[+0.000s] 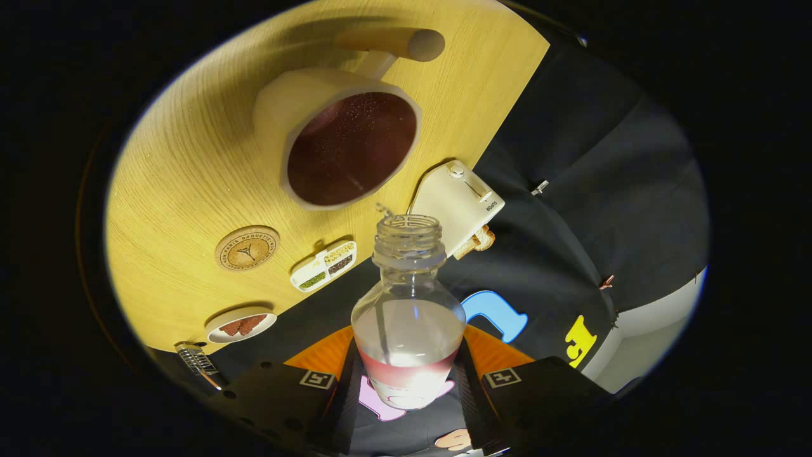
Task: Take the bottle from table, then pour the juice into the cup, finally place the bottle on the coaster
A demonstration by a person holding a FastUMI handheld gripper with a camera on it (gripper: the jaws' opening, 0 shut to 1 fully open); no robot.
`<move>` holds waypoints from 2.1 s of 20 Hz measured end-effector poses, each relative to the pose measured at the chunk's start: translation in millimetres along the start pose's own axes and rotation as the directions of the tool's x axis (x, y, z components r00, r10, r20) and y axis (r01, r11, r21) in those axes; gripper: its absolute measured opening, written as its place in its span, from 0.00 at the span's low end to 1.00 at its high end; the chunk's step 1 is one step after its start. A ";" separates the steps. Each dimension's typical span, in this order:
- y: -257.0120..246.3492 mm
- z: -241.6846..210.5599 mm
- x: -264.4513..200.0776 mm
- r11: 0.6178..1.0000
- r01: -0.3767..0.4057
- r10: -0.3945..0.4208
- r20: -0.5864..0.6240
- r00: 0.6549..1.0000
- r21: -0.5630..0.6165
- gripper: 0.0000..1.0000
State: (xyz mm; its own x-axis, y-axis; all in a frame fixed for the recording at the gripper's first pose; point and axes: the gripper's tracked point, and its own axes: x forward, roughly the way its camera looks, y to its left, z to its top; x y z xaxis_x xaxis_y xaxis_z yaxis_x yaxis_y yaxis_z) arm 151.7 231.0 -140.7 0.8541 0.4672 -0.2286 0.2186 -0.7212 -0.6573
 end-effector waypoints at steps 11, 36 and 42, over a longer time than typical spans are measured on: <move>0.3 2.4 -7.4 1.000 0.024 -0.024 -0.005 1.000 0.002 0.70; -8.9 -141.6 -57.6 0.221 0.231 -0.031 -0.230 0.973 0.948 0.70; 18.1 -151.9 -51.9 -0.231 0.166 0.020 -0.165 0.986 0.959 0.70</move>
State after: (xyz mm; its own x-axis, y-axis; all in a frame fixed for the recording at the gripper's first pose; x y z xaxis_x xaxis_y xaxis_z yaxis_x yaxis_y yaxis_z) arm 183.0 116.0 -31.6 0.9247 0.3613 -0.1200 -0.3615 0.7342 -0.5747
